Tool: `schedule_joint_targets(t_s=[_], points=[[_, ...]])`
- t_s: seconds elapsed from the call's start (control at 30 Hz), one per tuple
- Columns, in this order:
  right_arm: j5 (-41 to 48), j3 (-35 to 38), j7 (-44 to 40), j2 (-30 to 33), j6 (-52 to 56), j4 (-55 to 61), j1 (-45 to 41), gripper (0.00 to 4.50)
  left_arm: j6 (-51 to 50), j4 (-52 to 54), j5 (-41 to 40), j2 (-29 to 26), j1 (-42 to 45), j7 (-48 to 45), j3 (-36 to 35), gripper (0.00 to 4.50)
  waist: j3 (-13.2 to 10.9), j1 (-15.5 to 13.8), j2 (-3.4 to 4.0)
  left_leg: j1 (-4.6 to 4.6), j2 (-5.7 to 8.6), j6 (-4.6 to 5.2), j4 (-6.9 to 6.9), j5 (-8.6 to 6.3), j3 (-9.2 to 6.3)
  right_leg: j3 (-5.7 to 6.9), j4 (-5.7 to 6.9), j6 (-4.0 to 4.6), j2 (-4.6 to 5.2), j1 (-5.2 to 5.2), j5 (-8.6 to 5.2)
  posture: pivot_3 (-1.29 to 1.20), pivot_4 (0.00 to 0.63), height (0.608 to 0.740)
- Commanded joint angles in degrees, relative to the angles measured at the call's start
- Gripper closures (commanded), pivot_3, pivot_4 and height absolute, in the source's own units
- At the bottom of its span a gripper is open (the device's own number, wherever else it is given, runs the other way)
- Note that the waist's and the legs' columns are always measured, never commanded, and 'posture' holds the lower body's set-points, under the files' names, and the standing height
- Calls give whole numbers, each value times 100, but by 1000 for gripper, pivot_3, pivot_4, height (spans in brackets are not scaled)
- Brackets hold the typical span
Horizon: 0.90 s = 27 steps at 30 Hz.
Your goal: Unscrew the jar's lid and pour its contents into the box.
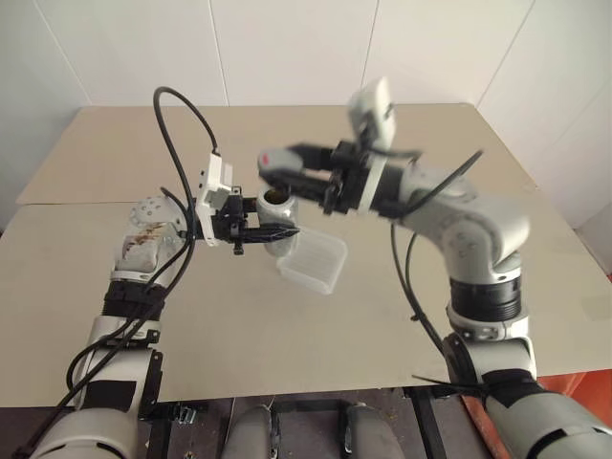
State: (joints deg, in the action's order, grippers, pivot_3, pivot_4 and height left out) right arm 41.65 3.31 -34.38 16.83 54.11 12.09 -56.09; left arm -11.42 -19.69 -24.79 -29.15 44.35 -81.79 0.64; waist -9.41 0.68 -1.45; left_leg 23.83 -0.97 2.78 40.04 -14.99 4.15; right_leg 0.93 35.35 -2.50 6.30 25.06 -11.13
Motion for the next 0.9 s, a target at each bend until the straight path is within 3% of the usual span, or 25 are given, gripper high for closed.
schedule_joint_targets(t_s=[0.03, 0.17, 0.27, 0.4, 0.53, 0.7, 0.87, 0.9], points=[[-189, 113, 153, 265, -239, 257, 104, 1724, 108, 132, -6, -18, 65, 58, -56, 2576, 0, 1, 0, 0, 1, 0, 0, 0, 1, -1, 0, 0, 1, 0, 0, 0, 150, 740], [-1071, -123, 296, 778, -971, 453, 890, 1724, 157, 144, 12, -9, 55, 260, -134, 2576, 0, -10, 0, 0, 2, 1, 0, -1, 2, -2, 0, 0, 1, 0, 0, 0, 150, 740], [-1836, -150, 618, 1132, -1533, 483, 2234, 1724, 207, 214, 32, -74, -14, 485, -235, 2576, 1, -29, -2, 1, 4, 4, 1, -2, 4, -3, -7, -2, 2, -2, 0, 0, 150, 740], [-2168, -18, 947, 980, -1931, 211, 3539, 1724, 222, 286, 38, -129, -103, 744, -333, 2576, 1, -13, -2, 1, 5, 0, -4, 0, 10, -8, -11, -3, 3, -2, 0, 0, 150, 740], [-2423, -133, 1095, 771, -2186, 21, 4025, 1724, 235, 326, 53, -123, -170, 935, -355, 2576, 1, 72, -2, -9, 2, 0, -3, 0, 10, -19, -17, -2, 0, 1, 1, 0, 150, 740], [-2396, -121, 997, 835, -1831, 168, 4135, 95, 558, 415, 450, -31, -305, 1470, -220, 2576, 1, 23, -2, -20, 2, -1, -3, 1, 4, -21, -14, -1, -1, -4, 2, 0, 150, 740], [-1679, 168, 221, 1591, -1010, 1053, 4078, 14, 1829, -92, 1520, 92, -203, 2357, 60, 2576, 1, -61, -2, -11, 6, 3, 0, -2, 2, -15, -19, -2, 2, -5, 3, 0, 150, 740], [-1367, 315, 76, 1739, -772, 1289, 3969, 14, 2483, -378, 1975, 92, -67, 2778, 156, 2576, 1, -73, -2, -11, 6, 4, 0, -2, 2, -16, -23, -3, 2, -6, 3, 0, 150, 740]])
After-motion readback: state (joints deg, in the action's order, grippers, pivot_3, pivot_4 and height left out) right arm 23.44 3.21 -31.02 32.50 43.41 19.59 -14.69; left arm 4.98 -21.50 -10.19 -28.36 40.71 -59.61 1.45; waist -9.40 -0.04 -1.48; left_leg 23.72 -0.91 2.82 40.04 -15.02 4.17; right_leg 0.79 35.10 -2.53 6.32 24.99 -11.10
